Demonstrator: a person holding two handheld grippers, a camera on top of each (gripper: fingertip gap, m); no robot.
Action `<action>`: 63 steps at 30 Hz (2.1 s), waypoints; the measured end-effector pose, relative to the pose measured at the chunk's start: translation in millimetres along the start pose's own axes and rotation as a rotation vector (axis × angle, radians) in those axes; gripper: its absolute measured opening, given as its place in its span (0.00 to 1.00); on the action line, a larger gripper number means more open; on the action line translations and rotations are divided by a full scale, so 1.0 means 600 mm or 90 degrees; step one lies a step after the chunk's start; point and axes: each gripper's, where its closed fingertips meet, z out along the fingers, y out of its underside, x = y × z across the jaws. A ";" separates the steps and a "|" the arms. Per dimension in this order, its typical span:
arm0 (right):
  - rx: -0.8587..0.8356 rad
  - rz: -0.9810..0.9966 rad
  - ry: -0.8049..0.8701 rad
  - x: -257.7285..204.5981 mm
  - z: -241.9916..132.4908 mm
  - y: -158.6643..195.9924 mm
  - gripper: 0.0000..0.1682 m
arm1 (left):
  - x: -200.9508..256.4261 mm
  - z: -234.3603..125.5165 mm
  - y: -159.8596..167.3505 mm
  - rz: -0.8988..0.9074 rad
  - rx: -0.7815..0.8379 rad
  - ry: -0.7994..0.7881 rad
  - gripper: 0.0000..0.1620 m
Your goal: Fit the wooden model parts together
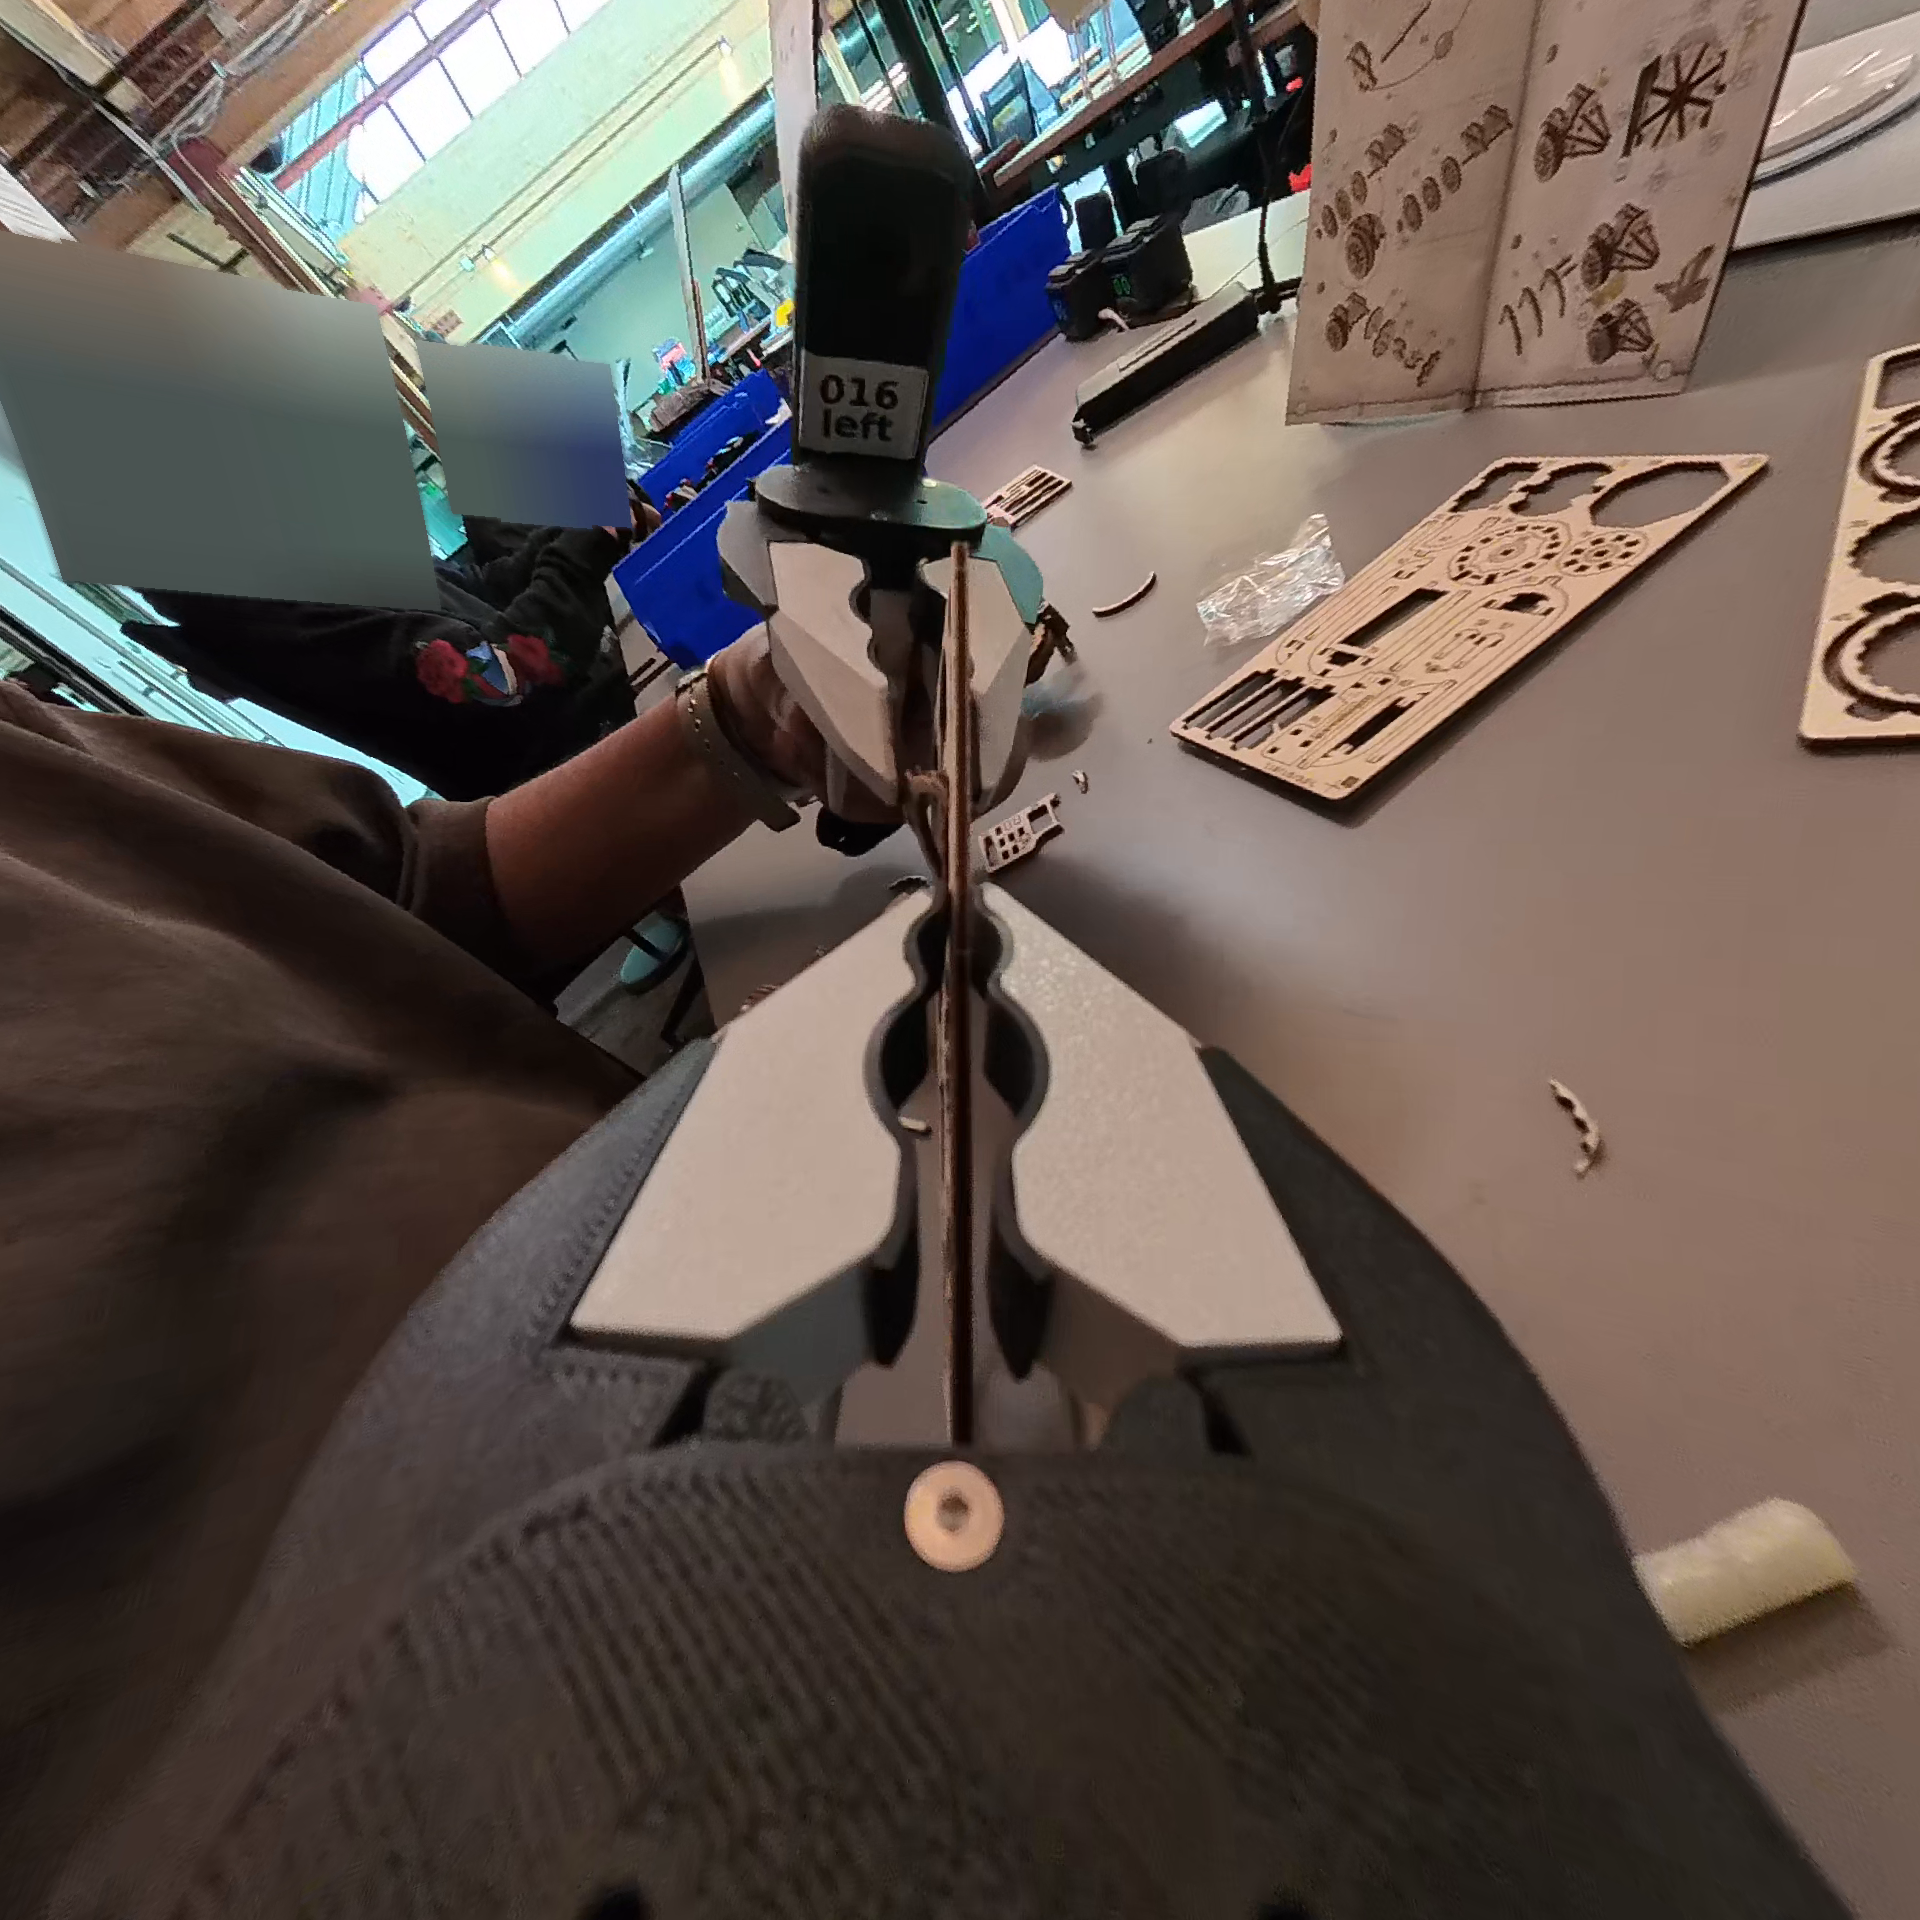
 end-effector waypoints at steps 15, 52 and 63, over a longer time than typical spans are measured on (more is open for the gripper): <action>-0.013 0.016 -0.050 -0.007 -0.008 0.010 0.00 | 0.008 0.009 0.005 0.008 -0.015 0.011 0.05; -0.038 0.004 -0.078 -0.027 -0.001 0.016 0.00 | 0.026 0.018 0.003 0.005 0.009 0.050 0.00; -0.038 -0.007 -0.046 -0.014 -0.005 0.015 0.00 | 0.014 0.020 0.006 0.005 0.001 0.009 0.09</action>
